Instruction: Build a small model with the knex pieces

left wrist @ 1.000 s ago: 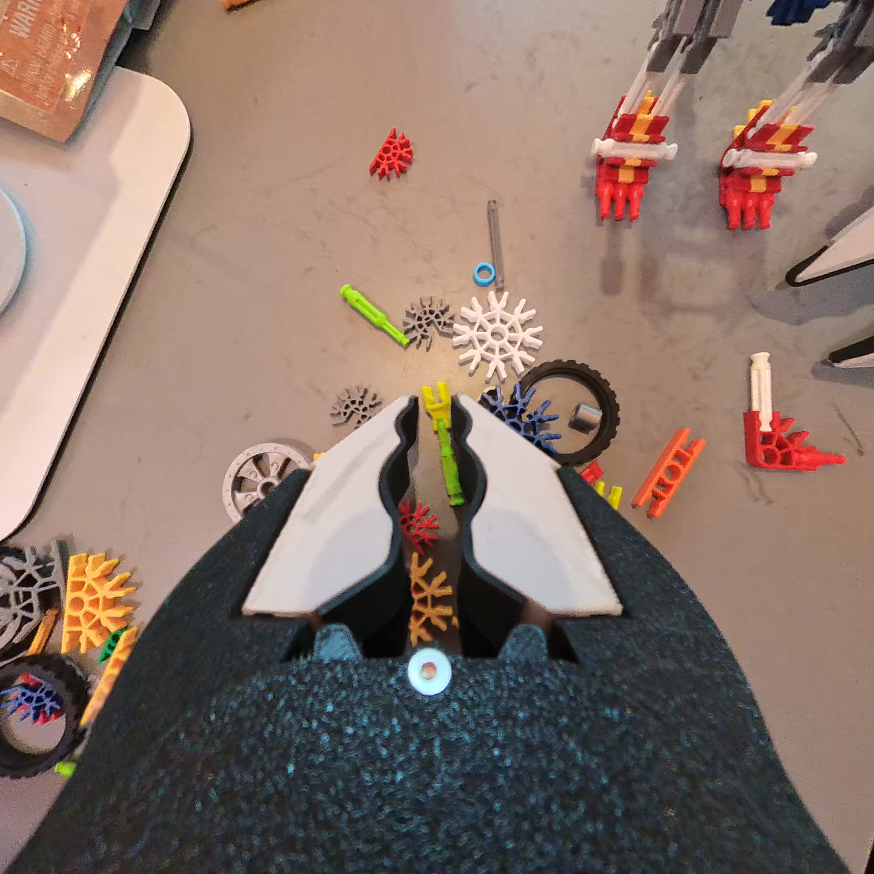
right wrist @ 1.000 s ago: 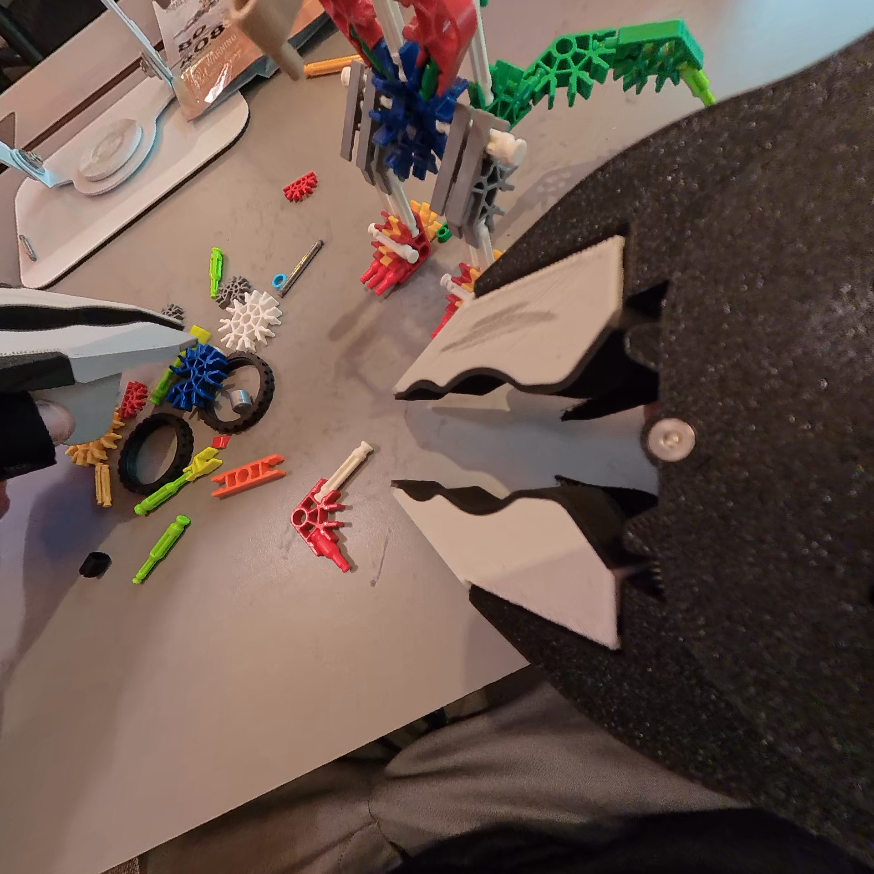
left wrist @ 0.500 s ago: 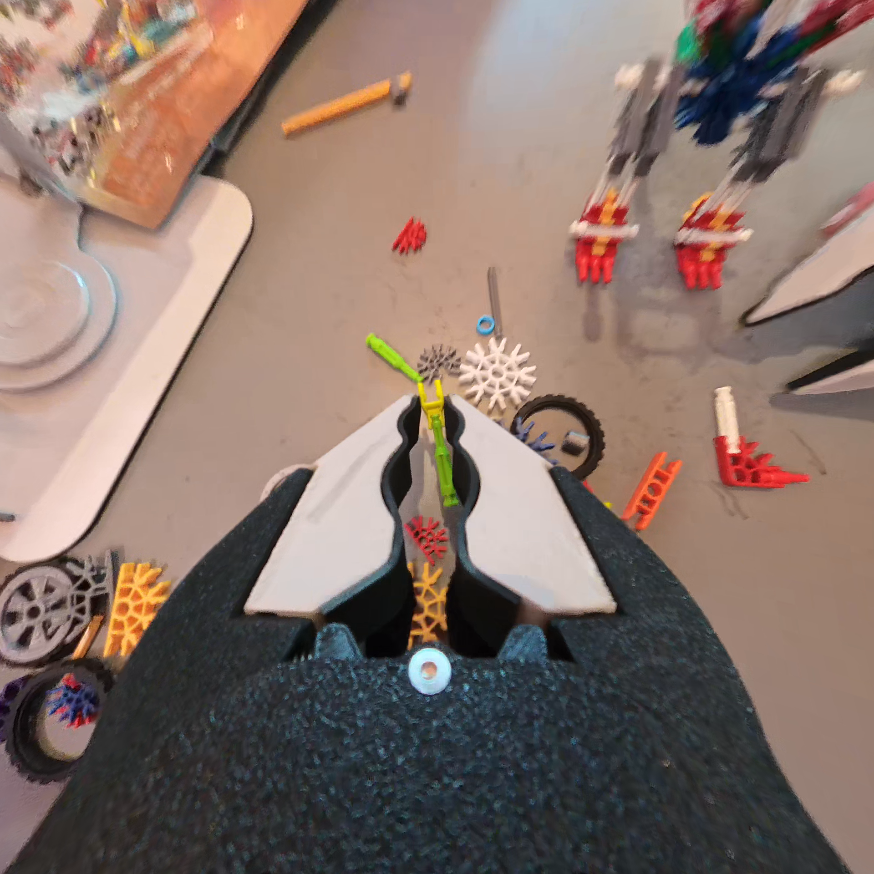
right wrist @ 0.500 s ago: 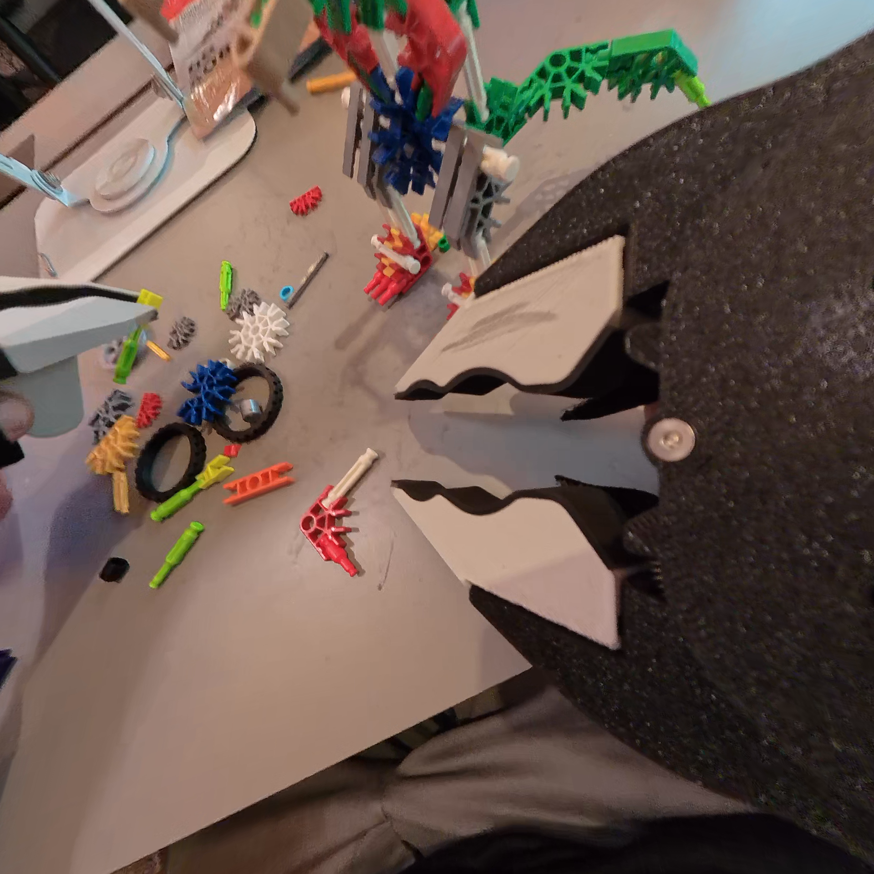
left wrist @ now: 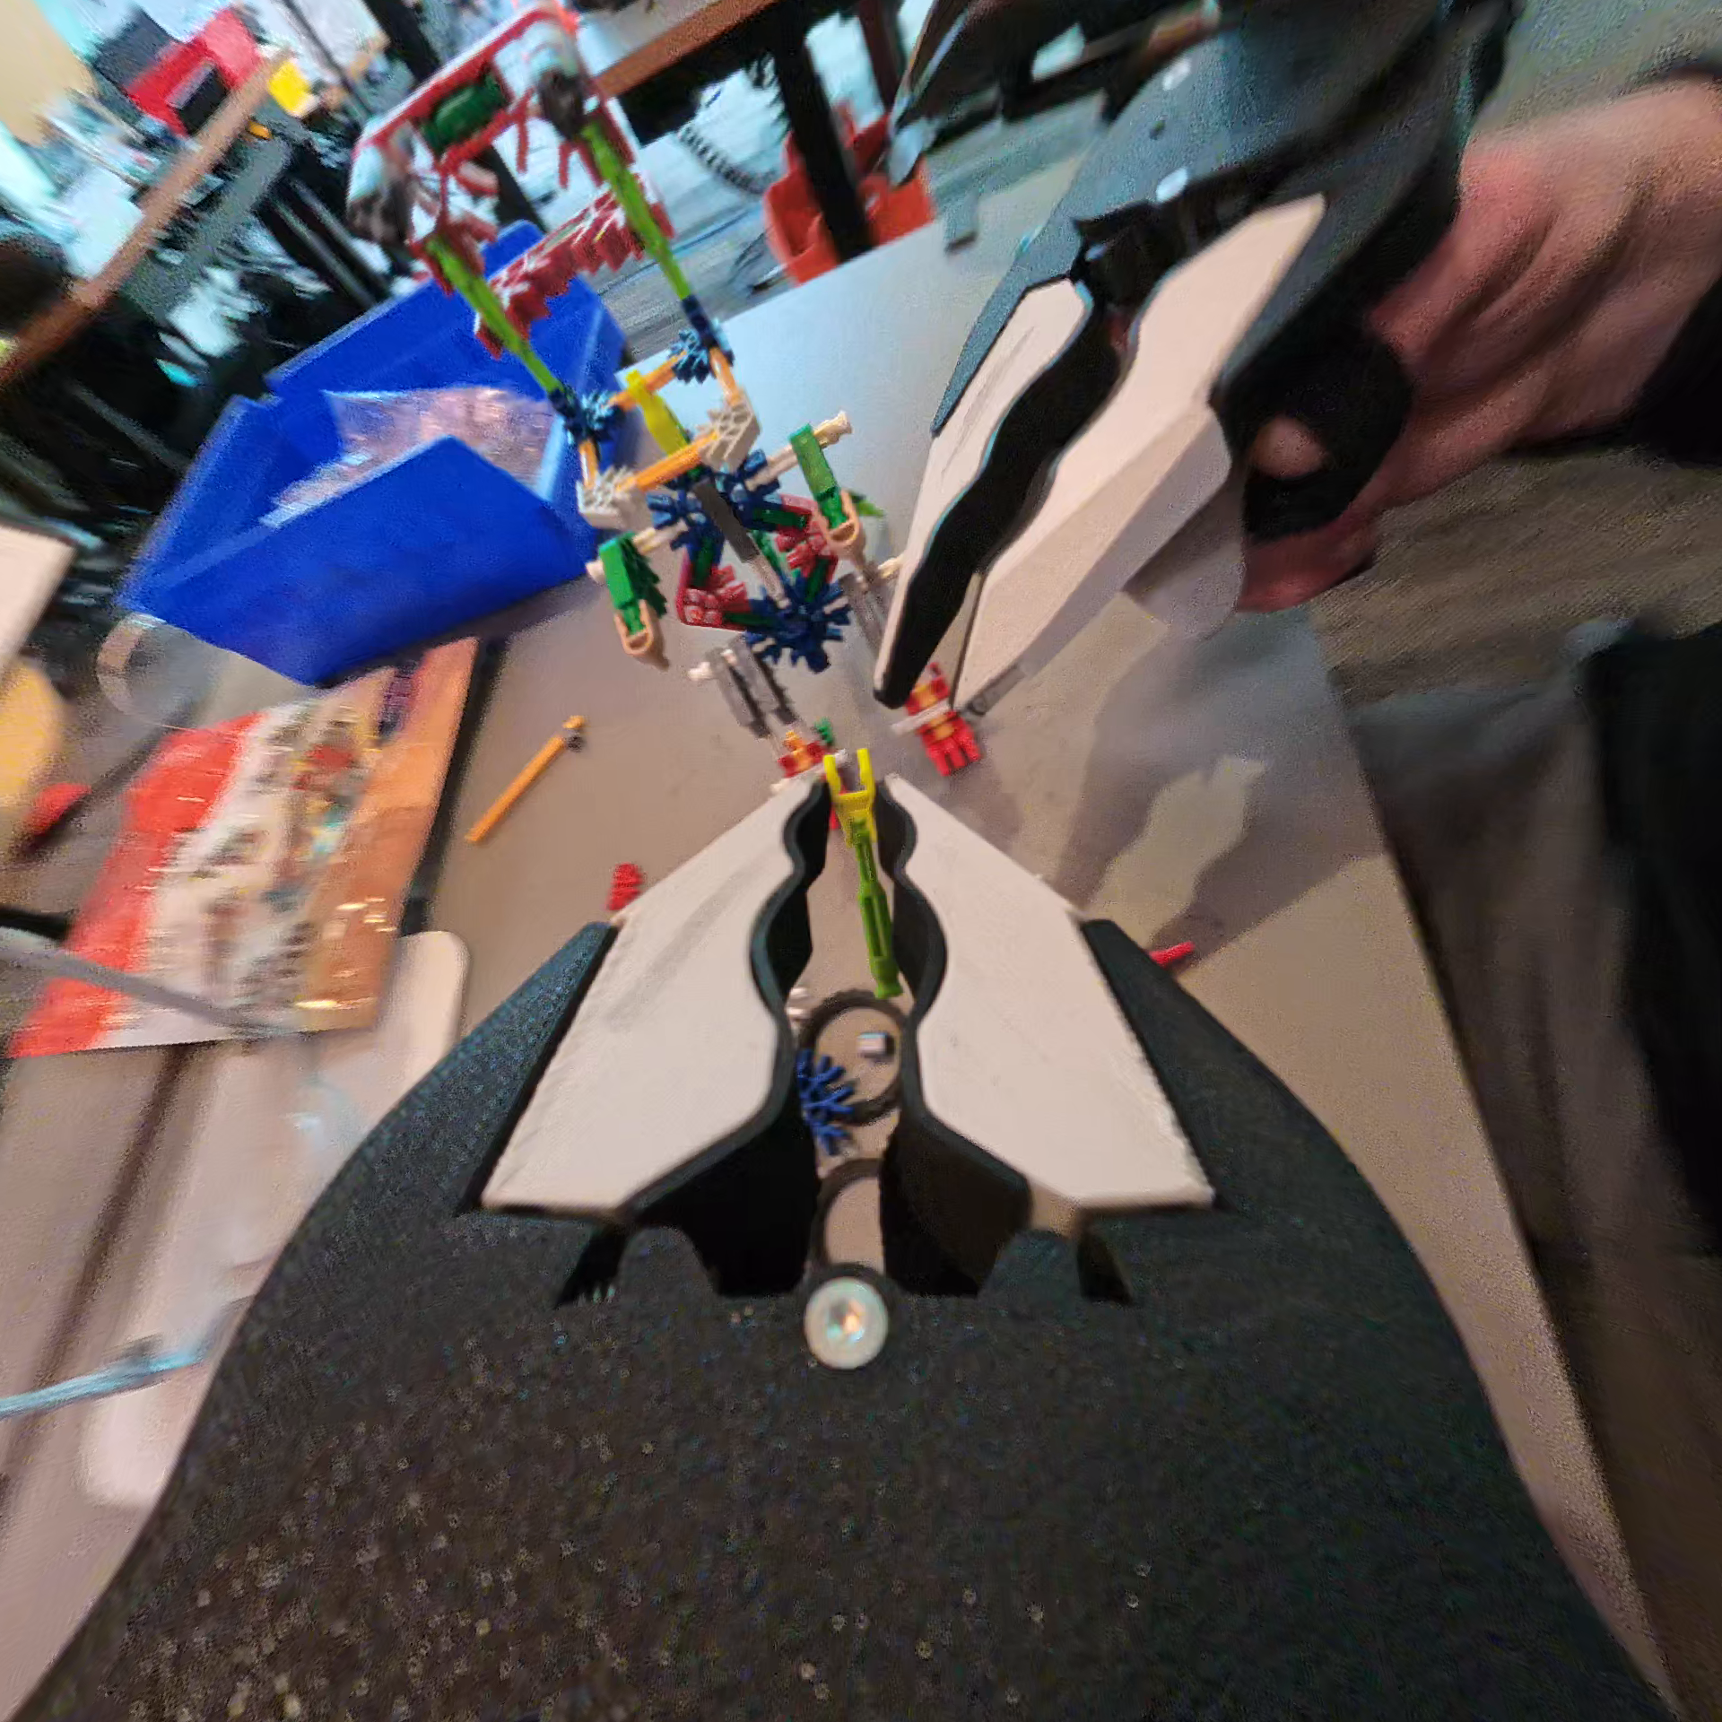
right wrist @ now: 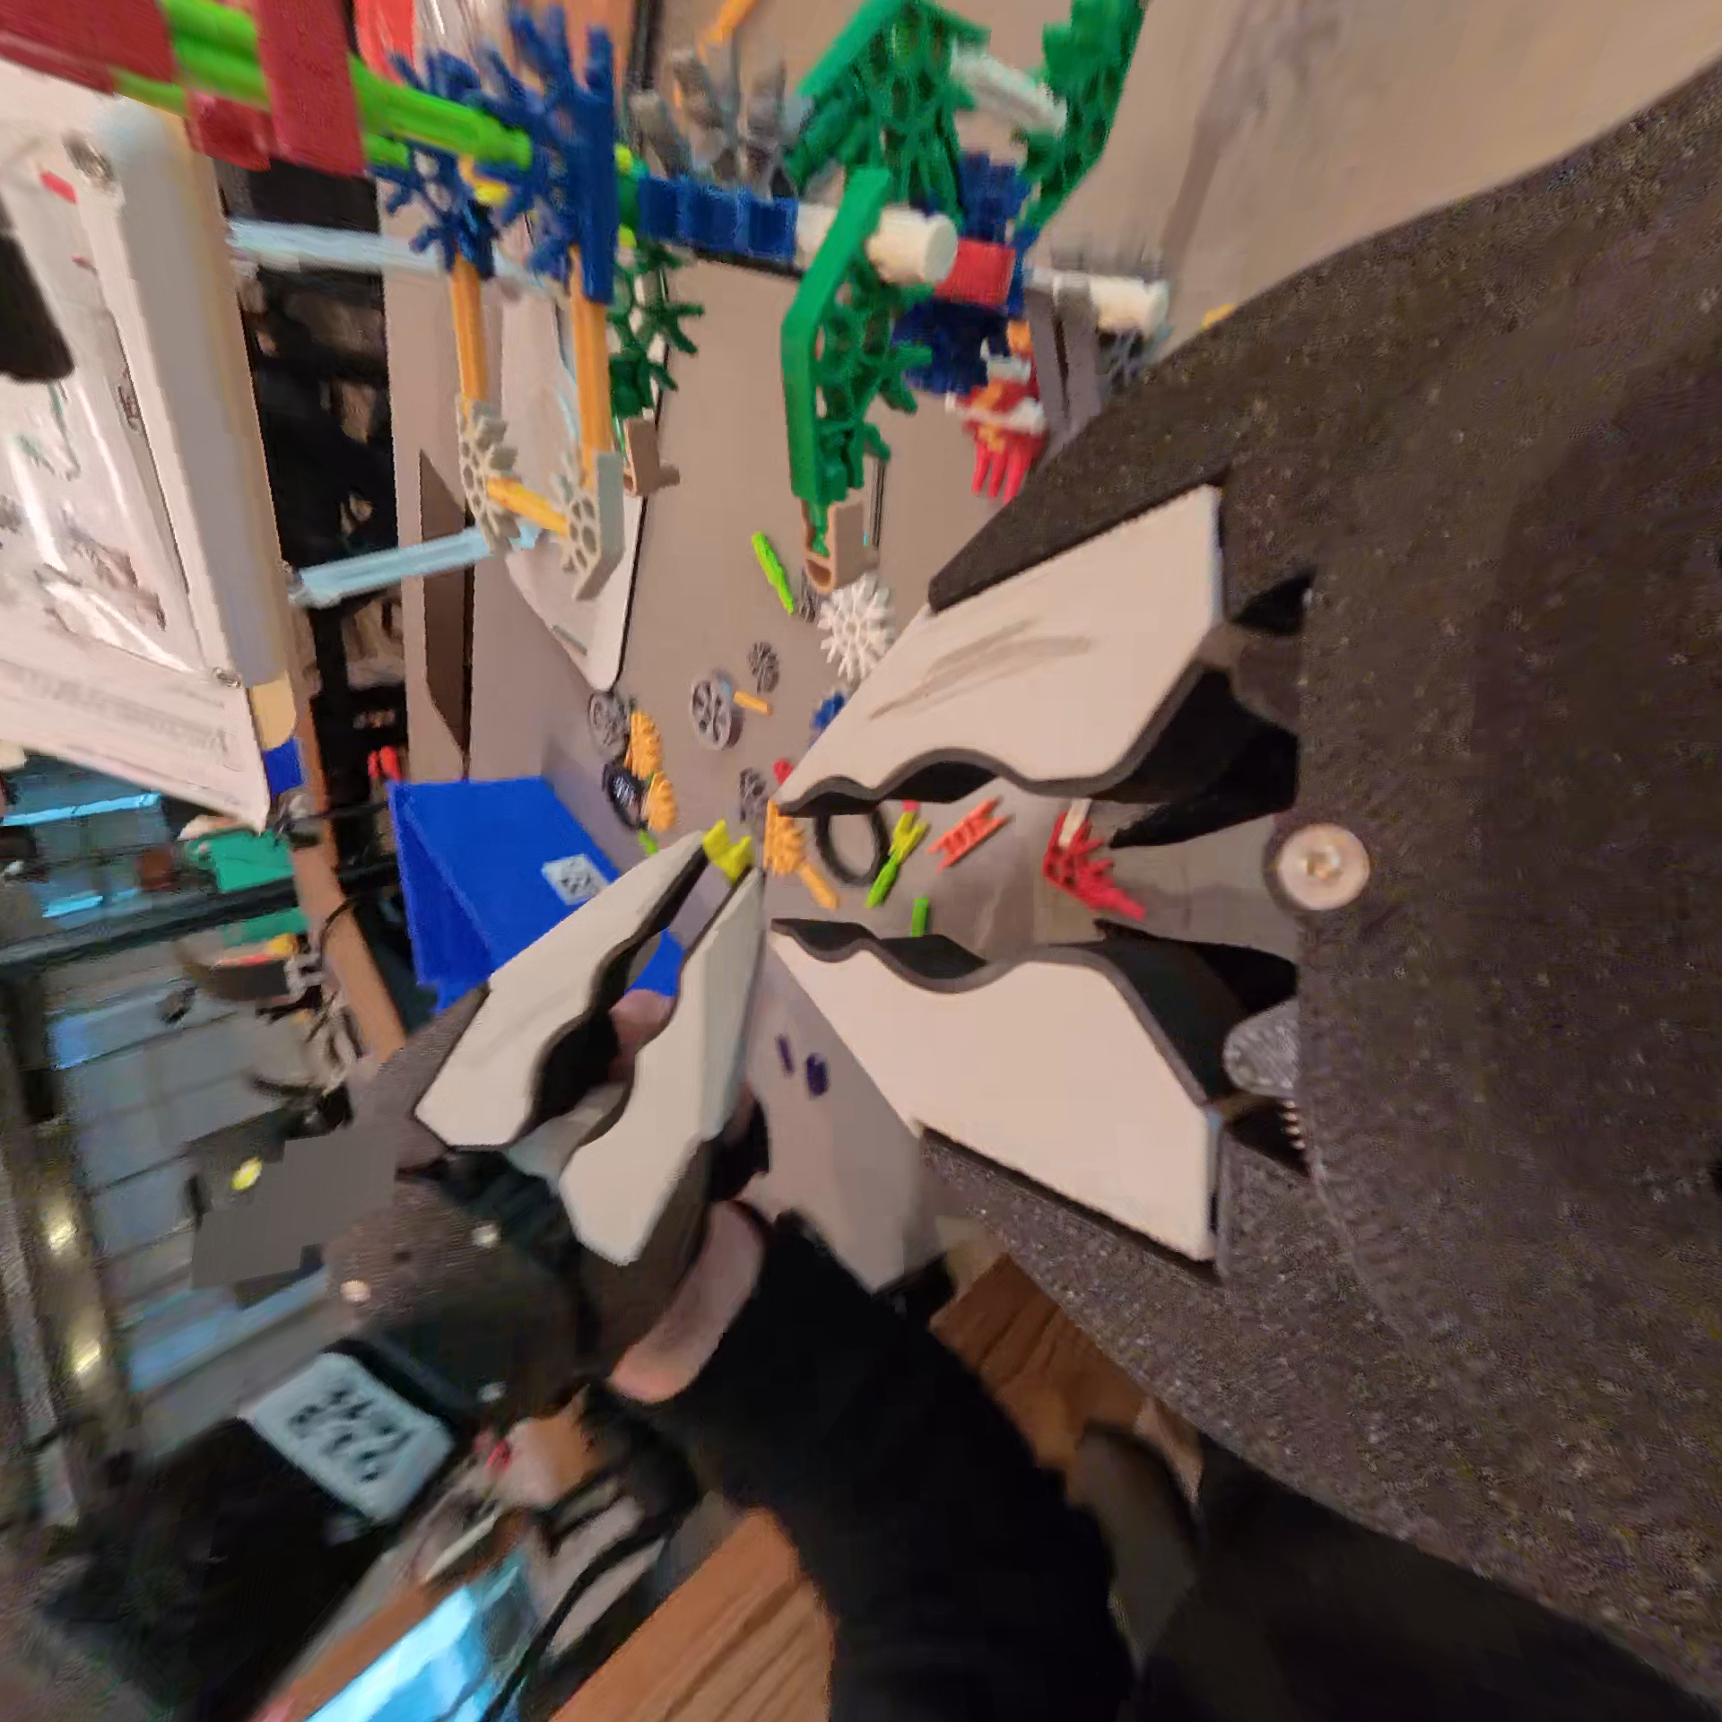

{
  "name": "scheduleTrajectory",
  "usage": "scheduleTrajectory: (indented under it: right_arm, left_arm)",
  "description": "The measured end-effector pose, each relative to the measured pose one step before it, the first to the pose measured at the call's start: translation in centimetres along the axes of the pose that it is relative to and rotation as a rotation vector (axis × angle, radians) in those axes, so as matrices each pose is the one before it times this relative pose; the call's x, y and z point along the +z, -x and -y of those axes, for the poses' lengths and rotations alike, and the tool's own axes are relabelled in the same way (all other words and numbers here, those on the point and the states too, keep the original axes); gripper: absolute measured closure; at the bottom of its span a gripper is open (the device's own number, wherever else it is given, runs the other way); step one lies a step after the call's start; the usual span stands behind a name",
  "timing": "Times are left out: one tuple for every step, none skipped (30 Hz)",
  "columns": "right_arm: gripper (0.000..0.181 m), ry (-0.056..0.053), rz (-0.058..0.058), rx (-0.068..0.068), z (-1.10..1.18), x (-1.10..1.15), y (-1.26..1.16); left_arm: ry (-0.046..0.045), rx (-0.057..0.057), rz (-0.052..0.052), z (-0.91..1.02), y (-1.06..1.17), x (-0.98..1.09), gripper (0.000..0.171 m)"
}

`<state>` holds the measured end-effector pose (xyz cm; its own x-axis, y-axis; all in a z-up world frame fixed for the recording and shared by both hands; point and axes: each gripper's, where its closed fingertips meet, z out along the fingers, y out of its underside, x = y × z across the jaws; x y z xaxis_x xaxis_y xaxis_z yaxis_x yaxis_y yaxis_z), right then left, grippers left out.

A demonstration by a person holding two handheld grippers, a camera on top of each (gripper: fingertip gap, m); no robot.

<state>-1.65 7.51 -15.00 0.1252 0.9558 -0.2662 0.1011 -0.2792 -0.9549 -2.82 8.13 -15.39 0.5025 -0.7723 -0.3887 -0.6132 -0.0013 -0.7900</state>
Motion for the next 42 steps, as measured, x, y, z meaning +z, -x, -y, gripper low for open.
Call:
scheduleTrajectory:
  right_arm:
    - [0.160,-0.0220,0.0275,0.0496,0.280,-0.042,0.203]
    - [0.160,-0.0155,0.0090,0.0443,0.189,-0.039,-0.100]
    - [0.160,-0.0095,0.0187,0.0423,0.100,0.004,0.017]
    - [0.160,-0.0102,0.0295,0.0457,0.102,0.008,0.154]
    - [0.160,-0.0005,0.0176,0.0398,-0.059,0.068,0.010]
    - [0.160,0.0120,0.0166,0.0211,-0.269,0.114,0.089]
    - [0.163,0.0006,0.0173,0.0113,-0.095,0.049,0.179]
    - [0.164,-0.0014,0.0237,0.0151,-0.038,0.008,0.285]
    - [0.169,0.0006,0.0165,0.0127,-0.022,0.011,0.192]
    - [0.174,-0.0005,-0.0020,0.0012,-0.008,-0.007,-0.052]
    - [0.175,0.0008,-0.0020,-0.0035,-0.026,-0.025,-0.049]
    - [0.176,-0.0001,0.0061,0.0036,0.006,-0.042,0.045]
    - [0.176,-0.0100,0.0076,0.0099,0.155,-0.096,0.076]
    - [0.177,-0.0174,0.0062,0.0104,0.284,-0.116,0.080]
    - [0.177,-0.0175,0.0064,0.0102,0.285,-0.114,0.092]
    - [0.177,-0.0183,0.0055,0.0122,0.327,-0.171,0.043]
    - [0.177,-0.0183,0.0036,0.0172,0.351,-0.207,-0.056]
    - [0.177,-0.0080,0.0118,0.0167,0.193,-0.158,0.062]
    - [0.177,-0.0018,0.0102,0.0119,0.087,-0.098,0.077]
    - [0.177,-0.0056,0.0030,0.0082,0.110,-0.055,0.039]
    - [0.177,-0.0055,0.0001,0.0068,0.125,-0.044,0.001]
    - [0.177,-0.0059,0.0036,0.0052,0.178,-0.045,0.078]
    - [0.177,-0.0030,-0.0003,0.0021,0.149,-0.029,0.047]
    - [0.177,0.0000,-0.0047,-0.0015,0.100,0.003,-0.008]
    - [0.177,-0.0043,0.0022,0.0040,0.128,0.006,0.076]
    - [0.177,-0.0029,0.0057,0.0079,0.119,0.004,0.121]
    - [0.176,0.0036,-0.0031,-0.0119,0.057,0.006,0.102]
    - [0.172,0.0099,-0.0112,-0.0260,-0.005,-0.048,0.108]
    - [0.161,0.0082,-0.0101,-0.0270,0.073,-0.134,0.187]
    - [0.156,0.0103,-0.0039,-0.0363,0.140,-0.280,0.351]
    - [0.155,0.0075,-0.0061,-0.0495,0.307,-0.482,0.364]
    - [0.155,0.0038,-0.0136,-0.0680,0.512,-0.720,0.318]
    - [0.155,0.0058,-0.0166,-0.0780,0.633,-0.913,0.266]
    - [0.155,0.0076,-0.0179,-0.0774,0.735,-1.007,0.139]
    - [0.155,0.0043,-0.0409,-0.0758,0.920,-1.029,-0.356]
    - [0.155,0.0017,-0.0550,-0.0813,0.977,-1.006,-0.752]
    - [0.155,0.0063,-0.0459,-0.0742,0.827,-0.854,-0.881]
    - [0.155,0.0141,-0.0280,-0.0550,0.544,-0.596,-0.892]
    - [0.155,0.0110,-0.0209,-0.0334,0.442,-0.381,-0.978]
    - [0.156,0.0007,-0.0173,-0.0219,0.445,-0.194,-1.043]
    - [0.156,0.0059,-0.0067,-0.0199,0.231,-0.003,-0.959]
    - [0.159,0.0139,-0.0082,-0.0155,-0.005,0.131,-1.093]
  left_arm:
    - [0.03594,0.0673,0.0367,0.052,-0.175,0.106,0.164]
    - [0.02411,0.0637,0.0191,0.133,-0.377,0.021,0.164]
    - [0.00090,0.0458,0.0123,0.422,-0.355,-0.046,0.164]
    - [-0.00443,0.0313,0.0068,0.448,-0.320,-0.056,0.164]
    - [-0.00078,0.0314,0.0173,0.338,-0.097,-0.020,0.164]
    - [0.00879,0.0244,0.0299,0.156,0.200,0.012,0.164]
    - [0.00747,0.0243,0.0197,0.081,0.105,0.021,0.165]
    - [0.00791,0.0176,0.0068,-0.031,-0.080,0.076,0.164]
    - [-0.00869,0.0088,0.0039,0.204,-0.118,0.040,0.164]
    - [-0.00906,0.0065,0.0093,0.193,-0.007,0.006,0.164]
    - [-0.00708,0.0060,0.0013,0.159,-0.083,-0.028,0.165]
    - [0.00056,0.0073,0.0040,0.036,0.022,-0.014,0.164]
    - [-0.00505,0.0058,0.0074,0.131,0.063,-0.015,0.164]
    - [-0.01000,0.0003,0.0161,0.216,0.179,-0.004,0.164]
    - [-0.00757,0.0036,0.0174,0.173,0.202,-0.021,0.164]
    - [-0.00521,0.0061,0.0199,0.097,0.237,-0.064,0.164]
    - [0.00362,-0.0004,0.0173,-0.106,0.259,-0.046,0.164]
    - [0.00449,-0.0086,0.0068,-0.176,0.154,-0.024,0.164]
    - [-0.00906,-0.0103,-0.0086,0.023,-0.114,-0.034,0.167]
    - [-0.01325,-0.0166,-0.0015,0.161,-0.026,0.018,0.170]
    - [-0.00313,-0.0126,0.0061,0.062,0.081,0.081,0.170]
    - [-0.01024,-0.0044,0.0123,0.150,0.171,0.026,0.170]
    - [-0.01135,-0.0148,0.0027,0.152,0.115,0.025,0.170]
    - [-0.00440,-0.0209,-0.0065,0.028,0.051,0.055,0.170]
    - [-0.00521,-0.0061,0.0012,0.057,0.129,0.021,0.170]
    - [-0.00959,0.0003,0.0040,0.130,0.125,-0.021,0.170]
    - [-0.00174,-0.0100,-0.0047,0.057,0.043,-0.008,0.170]
    - [-0.00255,-0.0116,0.0055,0.079,0.251,-0.043,0.170]
    - [-0.00130,-0.0143,0.0077,0.074,0.392,-0.078,0.170]
    - [-0.00663,-0.0239,-0.0004,0.157,0.386,-0.087,0.171]
    - [-0.00446,-0.0334,0.0063,0.169,0.634,-0.055,0.171]
    - [-0.00192,-0.0328,0.0160,0.174,0.836,-0.024,0.170]
    - [-0.00090,-0.0301,-0.0015,0.189,0.610,0.028,0.171]
    - [0.00350,-0.0352,-0.0135,0.159,0.429,0.135,0.170]
    - [0.00271,-0.0354,-0.0078,0.173,0.504,0.200,0.170]
    - [0.00484,-0.0295,-0.0149,0.118,0.383,0.300,0.171]
    - [0.01002,-0.0317,-0.0288,0.017,0.188,0.379,0.170]
    - [-0.00111,-0.0315,-0.0088,0.190,0.487,0.367,0.171]
    - [0.00167,-0.0261,-0.0071,0.168,0.490,0.375,0.170]
    - [0.01441,-0.0256,-0.0284,-0.021,0.154,0.436,0.170]
    - [0.01756,-0.0274,-0.0319,-0.057,0.106,0.426,0.170]
    - [0.00247,-0.0216,-0.0084,0.196,0.407,0.328,0.170]
